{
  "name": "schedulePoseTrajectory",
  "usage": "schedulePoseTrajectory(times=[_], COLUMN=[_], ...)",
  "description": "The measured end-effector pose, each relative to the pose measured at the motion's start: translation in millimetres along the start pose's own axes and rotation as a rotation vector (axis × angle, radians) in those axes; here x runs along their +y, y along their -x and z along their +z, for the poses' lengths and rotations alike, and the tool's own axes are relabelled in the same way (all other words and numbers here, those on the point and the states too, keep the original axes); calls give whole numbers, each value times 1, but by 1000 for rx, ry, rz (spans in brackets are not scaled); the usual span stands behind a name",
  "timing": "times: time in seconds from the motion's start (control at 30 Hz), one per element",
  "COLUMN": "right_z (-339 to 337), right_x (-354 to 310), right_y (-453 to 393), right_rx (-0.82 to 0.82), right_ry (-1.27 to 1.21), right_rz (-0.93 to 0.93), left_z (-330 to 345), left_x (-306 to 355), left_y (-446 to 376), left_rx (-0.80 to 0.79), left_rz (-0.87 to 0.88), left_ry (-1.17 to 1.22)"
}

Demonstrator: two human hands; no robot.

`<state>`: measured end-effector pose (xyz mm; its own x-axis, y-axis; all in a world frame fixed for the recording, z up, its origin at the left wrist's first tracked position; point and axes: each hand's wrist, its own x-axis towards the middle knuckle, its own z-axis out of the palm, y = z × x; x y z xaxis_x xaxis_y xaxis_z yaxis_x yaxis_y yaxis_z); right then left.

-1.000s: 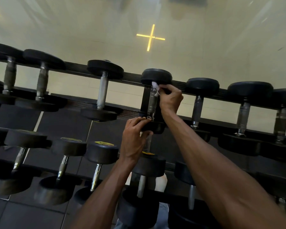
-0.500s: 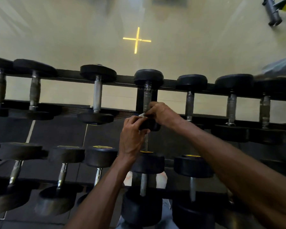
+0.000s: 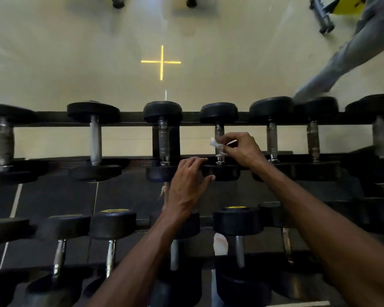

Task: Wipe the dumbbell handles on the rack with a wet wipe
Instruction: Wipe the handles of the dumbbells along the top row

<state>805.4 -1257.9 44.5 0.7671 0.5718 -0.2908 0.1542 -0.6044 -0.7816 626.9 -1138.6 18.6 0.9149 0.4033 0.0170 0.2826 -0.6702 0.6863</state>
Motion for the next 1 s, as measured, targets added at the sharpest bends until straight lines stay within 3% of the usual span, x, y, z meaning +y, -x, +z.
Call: schedulePoseTrajectory(times=[0.17,0.3,0.37,0.5,0.7,1.0], right_z=[-25,-29,-26,-16,-20,-9], right_x=[20,31,33,41,51,19], right_y=[-14,-24,-24,-5,-19,-25], right_rx=[-33,99,88,-149,-507,-562], right_ry=[125,300,408,554,645,758], right_rz=[-75,-327,-426,-590,-599,-678], left_z=[39,53,58,61,64,68], left_x=[27,34,38,47,43,44], left_y=[-18,-16,-15,-11,-9,-1], left_rx=[-33,22,52,100,128,241], left_rz=[-99,-229,-263,-298,-294,-269], left_ry=[50,107,113,108,136,183])
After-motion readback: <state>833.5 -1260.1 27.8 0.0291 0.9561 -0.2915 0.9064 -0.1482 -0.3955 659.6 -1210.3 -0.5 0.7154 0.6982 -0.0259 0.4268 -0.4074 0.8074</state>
